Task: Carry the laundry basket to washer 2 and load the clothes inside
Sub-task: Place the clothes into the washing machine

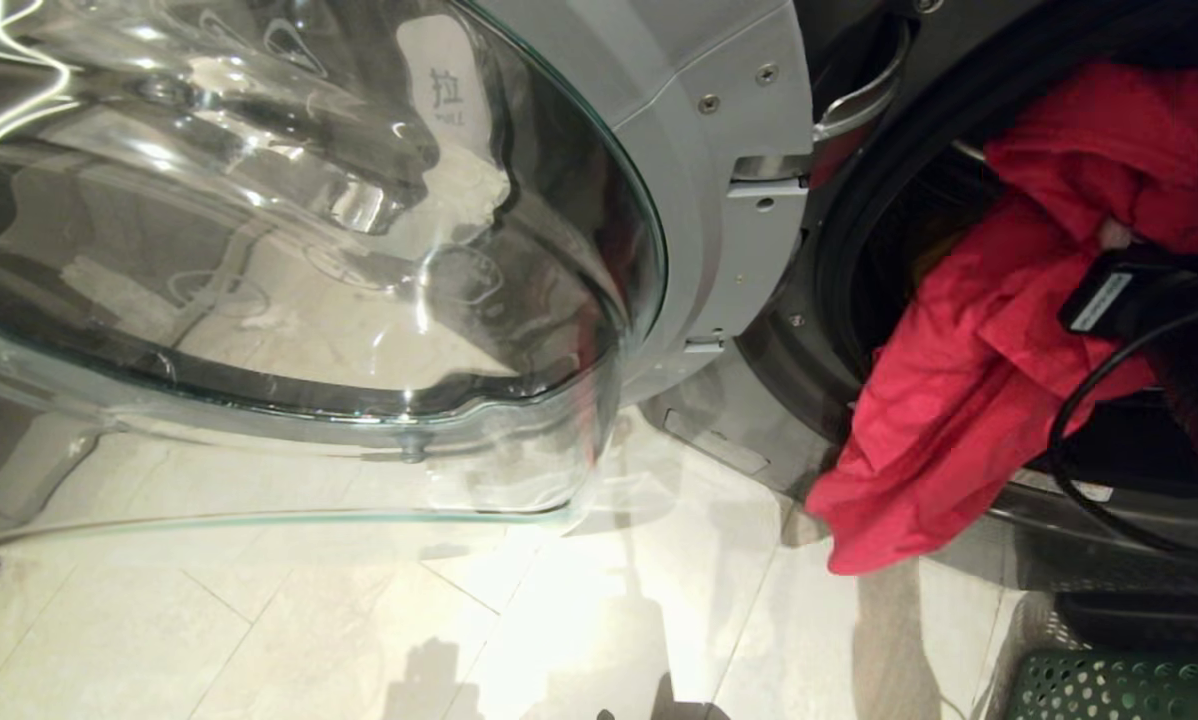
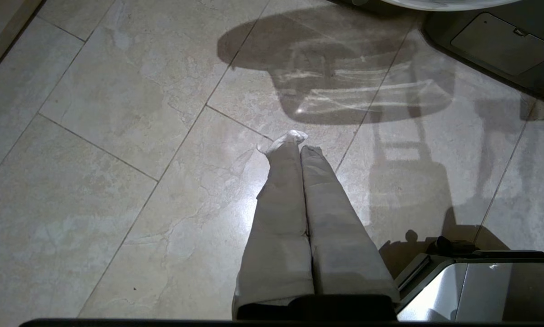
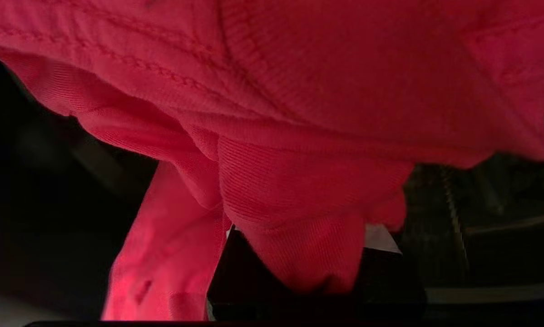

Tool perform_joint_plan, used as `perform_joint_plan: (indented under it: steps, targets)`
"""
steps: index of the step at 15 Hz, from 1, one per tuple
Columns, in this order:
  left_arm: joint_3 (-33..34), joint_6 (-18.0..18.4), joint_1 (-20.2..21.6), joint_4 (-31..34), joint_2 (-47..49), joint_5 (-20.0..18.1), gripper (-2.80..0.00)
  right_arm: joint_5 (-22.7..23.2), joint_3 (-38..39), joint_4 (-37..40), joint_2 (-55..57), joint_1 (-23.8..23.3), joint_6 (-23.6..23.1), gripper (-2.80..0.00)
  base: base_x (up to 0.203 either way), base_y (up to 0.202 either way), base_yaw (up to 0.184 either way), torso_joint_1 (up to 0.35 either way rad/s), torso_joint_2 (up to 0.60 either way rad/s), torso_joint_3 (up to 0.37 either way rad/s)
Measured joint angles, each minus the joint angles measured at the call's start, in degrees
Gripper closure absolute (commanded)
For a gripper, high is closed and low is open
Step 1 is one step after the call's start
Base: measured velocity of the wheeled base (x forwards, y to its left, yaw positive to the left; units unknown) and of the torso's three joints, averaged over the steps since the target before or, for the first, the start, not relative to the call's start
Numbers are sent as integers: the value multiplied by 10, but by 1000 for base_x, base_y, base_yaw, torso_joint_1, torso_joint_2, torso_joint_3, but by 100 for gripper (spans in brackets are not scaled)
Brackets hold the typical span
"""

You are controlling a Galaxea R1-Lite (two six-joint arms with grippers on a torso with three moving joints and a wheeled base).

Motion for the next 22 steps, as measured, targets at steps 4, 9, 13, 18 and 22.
perform_joint_plan:
  steps: [4,9,13,18,22]
  targets:
    - [0,0,0,0,0,0,0,-2,-127,-5,92,-81,11,0,0,0,0,0,0,0]
    - [0,0,0,0,0,0,0,-2,-289,-6,167,-148,5,0,0,0,0,0,0,0]
    - [0,0,0,0,0,0,0,-2,-378,-6,208,-165,-15,0,0,0,0,0,0,0]
    - [0,0,0,0,0,0,0,-1,-406,38,231,-171,-16,0,0,0,0,0,0,0]
    - [0,0,0,0,0,0,0,-2,-432,77,235,-175,-18,0,0,0,0,0,0,0]
